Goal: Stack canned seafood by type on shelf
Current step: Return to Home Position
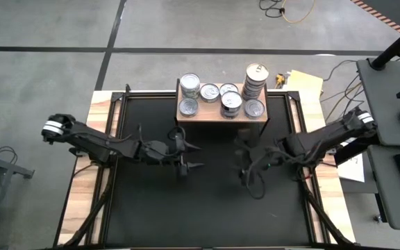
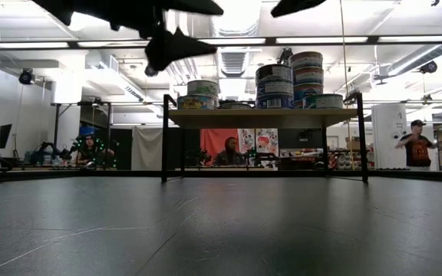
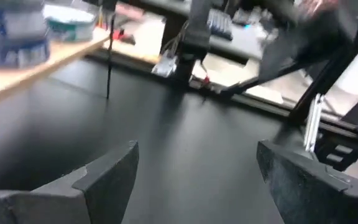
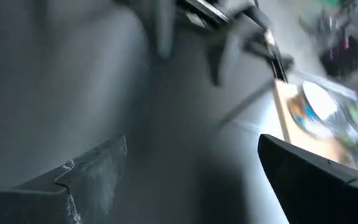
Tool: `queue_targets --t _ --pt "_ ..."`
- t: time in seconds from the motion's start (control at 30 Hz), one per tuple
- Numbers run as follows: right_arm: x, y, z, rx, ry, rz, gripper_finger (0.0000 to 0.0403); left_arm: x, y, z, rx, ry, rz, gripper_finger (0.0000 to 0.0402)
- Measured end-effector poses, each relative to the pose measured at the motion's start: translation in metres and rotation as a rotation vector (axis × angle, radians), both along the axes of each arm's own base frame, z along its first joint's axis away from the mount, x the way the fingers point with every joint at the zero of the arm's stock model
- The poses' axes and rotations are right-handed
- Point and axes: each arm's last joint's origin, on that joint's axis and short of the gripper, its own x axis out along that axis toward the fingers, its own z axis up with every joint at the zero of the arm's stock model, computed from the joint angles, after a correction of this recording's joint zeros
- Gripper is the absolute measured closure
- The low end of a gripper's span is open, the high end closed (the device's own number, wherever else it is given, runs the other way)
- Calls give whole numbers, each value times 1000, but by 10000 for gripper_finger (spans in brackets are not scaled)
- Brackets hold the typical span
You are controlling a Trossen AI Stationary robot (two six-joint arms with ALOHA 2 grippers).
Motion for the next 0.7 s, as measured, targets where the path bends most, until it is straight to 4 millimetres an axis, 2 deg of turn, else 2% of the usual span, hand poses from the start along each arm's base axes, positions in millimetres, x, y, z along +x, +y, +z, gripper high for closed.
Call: queue_targets --t 0.13,0.27,0.37,0.57,0.7 --pt "-1 14 -24 -66 -55 105 48 3 -3 9 98 -104 -100 90" --pt "0 15 -42 -83 -160 132 48 -1 -2 28 198 -224 -170 90" --pt "-3 12 -51 -70 -230 127 48 -7 1 35 248 -234 -164 90" --pt "-25 3 -55 -43 -324 139 48 -17 5 43 268 -219 -164 90" --pt "-42 -4 -48 42 -370 286 48 -21 7 46 292 -207 -161 90"
